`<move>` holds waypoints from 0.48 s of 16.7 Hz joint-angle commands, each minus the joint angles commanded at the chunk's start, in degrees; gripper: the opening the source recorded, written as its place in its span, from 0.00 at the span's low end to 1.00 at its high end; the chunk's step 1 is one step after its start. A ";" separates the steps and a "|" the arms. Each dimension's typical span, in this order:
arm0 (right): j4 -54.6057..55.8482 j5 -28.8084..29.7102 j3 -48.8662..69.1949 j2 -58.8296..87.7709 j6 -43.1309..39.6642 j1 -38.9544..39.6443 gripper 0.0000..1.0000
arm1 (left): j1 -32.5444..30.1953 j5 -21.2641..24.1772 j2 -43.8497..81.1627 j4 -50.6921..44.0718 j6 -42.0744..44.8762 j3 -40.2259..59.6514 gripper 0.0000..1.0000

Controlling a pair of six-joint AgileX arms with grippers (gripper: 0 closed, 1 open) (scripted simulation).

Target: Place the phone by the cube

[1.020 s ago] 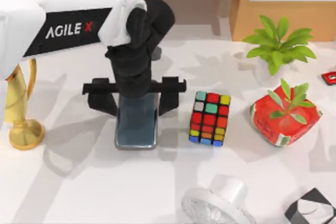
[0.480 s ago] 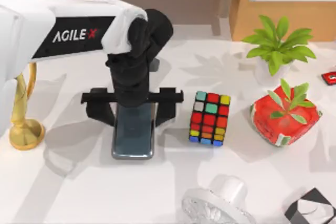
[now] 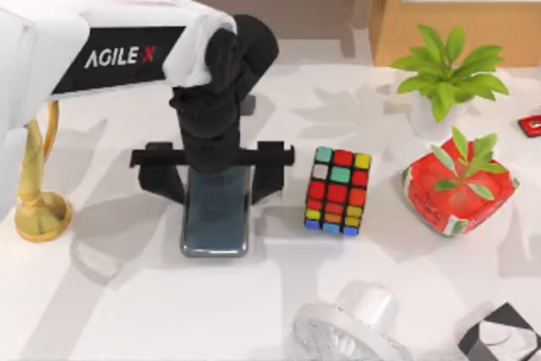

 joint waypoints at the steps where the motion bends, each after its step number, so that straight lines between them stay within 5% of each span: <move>1: 0.00 0.00 0.00 0.00 0.00 0.00 1.00 | 0.00 0.00 0.00 0.00 0.00 0.00 0.75; 4: 0.00 0.00 0.00 0.00 0.00 0.00 1.00 | 0.00 0.00 0.00 0.00 0.00 0.00 0.98; 8: 0.00 0.00 0.00 0.00 0.00 0.00 1.00 | 0.00 0.00 0.00 0.00 0.00 0.00 1.00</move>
